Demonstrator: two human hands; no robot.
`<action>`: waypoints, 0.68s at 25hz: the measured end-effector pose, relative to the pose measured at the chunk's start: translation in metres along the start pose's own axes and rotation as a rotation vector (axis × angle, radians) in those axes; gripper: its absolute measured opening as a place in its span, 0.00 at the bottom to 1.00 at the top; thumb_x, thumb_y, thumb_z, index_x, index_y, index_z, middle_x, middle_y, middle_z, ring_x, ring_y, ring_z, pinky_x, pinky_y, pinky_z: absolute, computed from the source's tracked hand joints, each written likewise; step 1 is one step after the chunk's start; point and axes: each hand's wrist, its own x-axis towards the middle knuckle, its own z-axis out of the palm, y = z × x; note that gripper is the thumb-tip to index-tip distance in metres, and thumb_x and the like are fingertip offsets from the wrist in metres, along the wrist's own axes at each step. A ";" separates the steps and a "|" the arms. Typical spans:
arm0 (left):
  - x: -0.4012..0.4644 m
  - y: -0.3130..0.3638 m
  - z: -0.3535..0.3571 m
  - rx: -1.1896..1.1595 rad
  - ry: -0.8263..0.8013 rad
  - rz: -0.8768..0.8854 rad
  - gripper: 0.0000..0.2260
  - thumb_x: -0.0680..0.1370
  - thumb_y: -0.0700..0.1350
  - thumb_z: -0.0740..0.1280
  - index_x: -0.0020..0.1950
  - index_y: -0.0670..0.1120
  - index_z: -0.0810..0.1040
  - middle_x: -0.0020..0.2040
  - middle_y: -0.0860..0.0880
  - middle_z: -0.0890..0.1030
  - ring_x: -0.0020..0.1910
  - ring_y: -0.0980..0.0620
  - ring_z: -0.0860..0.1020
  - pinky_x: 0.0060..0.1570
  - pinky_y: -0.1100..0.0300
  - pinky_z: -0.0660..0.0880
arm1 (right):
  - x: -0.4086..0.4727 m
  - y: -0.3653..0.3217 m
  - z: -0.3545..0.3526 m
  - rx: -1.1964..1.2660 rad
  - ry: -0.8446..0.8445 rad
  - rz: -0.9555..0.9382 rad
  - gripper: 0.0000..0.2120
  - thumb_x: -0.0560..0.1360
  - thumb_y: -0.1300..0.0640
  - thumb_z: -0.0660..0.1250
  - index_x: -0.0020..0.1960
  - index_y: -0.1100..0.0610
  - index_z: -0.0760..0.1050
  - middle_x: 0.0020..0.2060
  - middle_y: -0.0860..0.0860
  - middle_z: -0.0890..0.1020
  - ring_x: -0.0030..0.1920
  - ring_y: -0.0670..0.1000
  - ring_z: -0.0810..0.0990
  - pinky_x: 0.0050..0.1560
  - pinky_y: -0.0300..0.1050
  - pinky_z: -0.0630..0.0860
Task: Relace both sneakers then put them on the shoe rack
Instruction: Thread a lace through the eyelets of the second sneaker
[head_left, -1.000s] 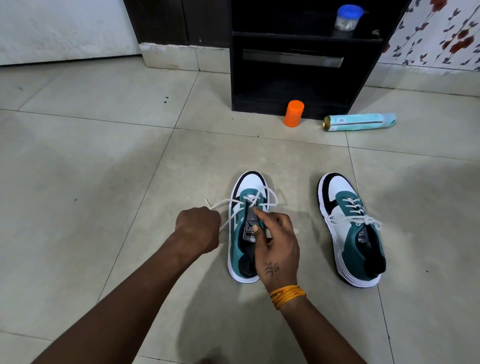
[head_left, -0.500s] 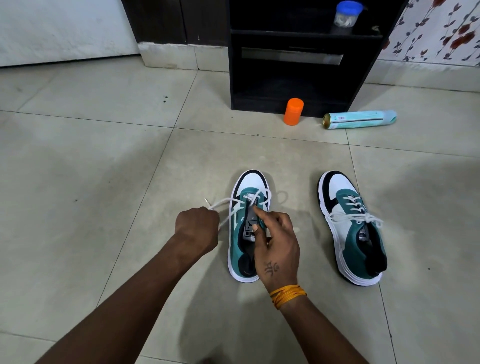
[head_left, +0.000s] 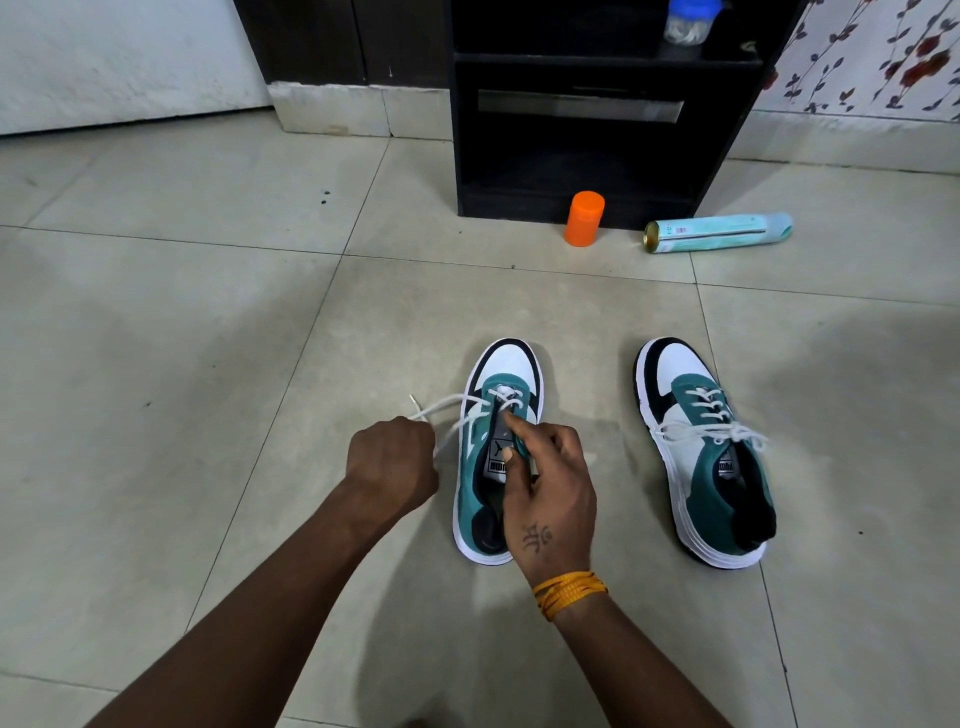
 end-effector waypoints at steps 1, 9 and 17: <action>0.002 0.002 -0.002 -0.088 0.075 0.005 0.11 0.79 0.53 0.66 0.59 0.52 0.80 0.55 0.49 0.84 0.53 0.46 0.83 0.43 0.58 0.73 | 0.000 0.000 0.000 -0.007 0.001 0.001 0.22 0.78 0.62 0.68 0.68 0.44 0.79 0.55 0.44 0.75 0.54 0.46 0.80 0.52 0.50 0.81; 0.005 0.011 -0.003 -0.776 0.312 0.177 0.08 0.77 0.49 0.69 0.55 0.56 0.77 0.47 0.57 0.83 0.46 0.53 0.81 0.45 0.51 0.79 | 0.000 -0.001 -0.001 -0.016 -0.010 0.008 0.22 0.78 0.62 0.68 0.68 0.44 0.79 0.55 0.44 0.76 0.54 0.46 0.80 0.52 0.48 0.81; 0.008 0.018 -0.005 -0.996 0.220 0.097 0.06 0.77 0.42 0.74 0.42 0.53 0.83 0.44 0.58 0.86 0.40 0.61 0.83 0.44 0.64 0.76 | 0.001 -0.001 0.000 -0.010 -0.005 0.014 0.22 0.78 0.62 0.68 0.68 0.44 0.79 0.54 0.44 0.76 0.55 0.46 0.79 0.52 0.50 0.81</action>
